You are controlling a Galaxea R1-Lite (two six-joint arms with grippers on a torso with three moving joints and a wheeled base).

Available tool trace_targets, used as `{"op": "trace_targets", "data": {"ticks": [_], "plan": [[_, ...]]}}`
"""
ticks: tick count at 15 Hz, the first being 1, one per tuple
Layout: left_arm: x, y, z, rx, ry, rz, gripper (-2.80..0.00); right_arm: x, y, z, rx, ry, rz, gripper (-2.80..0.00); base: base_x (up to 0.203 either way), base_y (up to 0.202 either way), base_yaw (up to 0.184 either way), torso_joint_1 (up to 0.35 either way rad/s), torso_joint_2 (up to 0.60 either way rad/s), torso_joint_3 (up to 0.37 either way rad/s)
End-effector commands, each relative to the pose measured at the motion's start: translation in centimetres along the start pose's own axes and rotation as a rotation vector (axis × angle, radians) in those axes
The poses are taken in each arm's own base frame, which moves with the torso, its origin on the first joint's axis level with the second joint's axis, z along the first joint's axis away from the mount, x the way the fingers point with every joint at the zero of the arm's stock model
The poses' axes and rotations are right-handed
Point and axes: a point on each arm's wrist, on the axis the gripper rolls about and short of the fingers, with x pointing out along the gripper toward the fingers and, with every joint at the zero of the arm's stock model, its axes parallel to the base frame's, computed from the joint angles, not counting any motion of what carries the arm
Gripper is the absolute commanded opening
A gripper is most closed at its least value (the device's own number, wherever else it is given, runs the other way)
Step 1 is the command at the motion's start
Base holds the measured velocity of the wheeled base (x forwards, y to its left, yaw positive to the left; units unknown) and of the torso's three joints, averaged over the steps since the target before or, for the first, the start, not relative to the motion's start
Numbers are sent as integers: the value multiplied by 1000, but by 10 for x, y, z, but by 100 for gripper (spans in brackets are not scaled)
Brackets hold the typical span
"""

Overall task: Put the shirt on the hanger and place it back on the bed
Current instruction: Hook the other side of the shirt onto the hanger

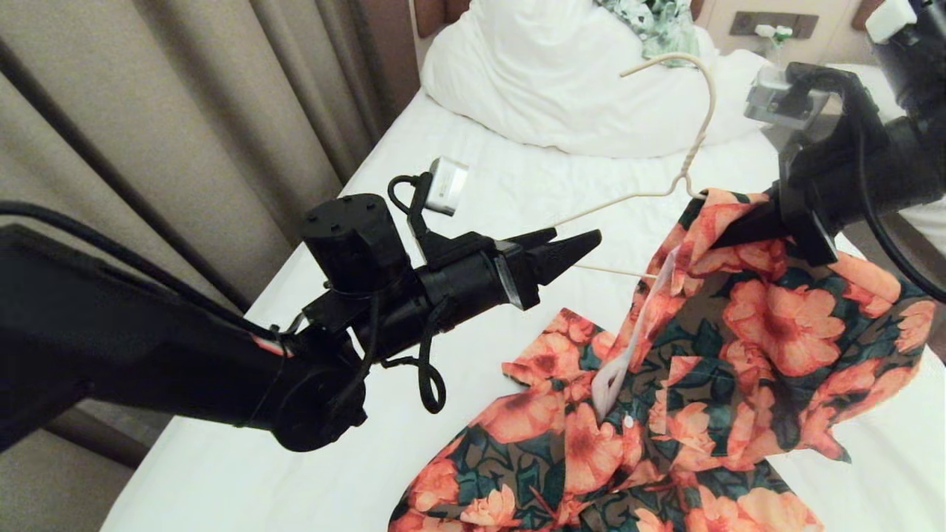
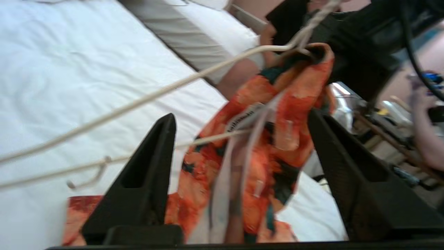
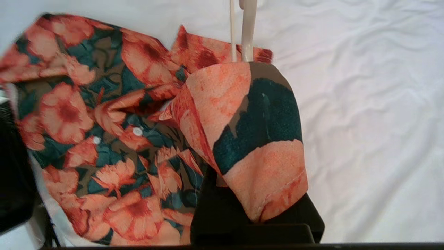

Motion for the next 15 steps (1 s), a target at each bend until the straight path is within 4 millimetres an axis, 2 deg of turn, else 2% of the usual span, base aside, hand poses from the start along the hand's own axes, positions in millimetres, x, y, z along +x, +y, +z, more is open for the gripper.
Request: {"op": "trace_targets", "data": {"ticks": [1, 2, 5, 7, 11, 15], "plan": [[6, 13, -7, -2, -6, 47, -178, 17, -13, -9, 25, 2, 22, -280, 0, 0, 0, 0, 0, 0], [7, 14, -7, 0, -8, 64, -280, 22, -19, -10, 23, -8, 8, -280, 0, 0, 0, 0, 0, 0], [4, 21, 2, 11, -22, 88, -280, 36, -32, -5, 30, -82, -41, -280, 0, 0, 0, 0, 0, 0], [-2, 29, 16, 29, -52, 115, -280, 53, -37, 6, 55, -168, -62, -280, 0, 0, 0, 0, 0, 0], [-12, 35, 36, 49, -84, 146, -280, 72, -25, 40, 126, -341, -38, -280, 0, 0, 0, 0, 0, 0], [-14, 33, 38, 51, -86, 144, -280, 69, -14, 66, 125, -488, -35, -280, 0, 0, 0, 0, 0, 0]]}}
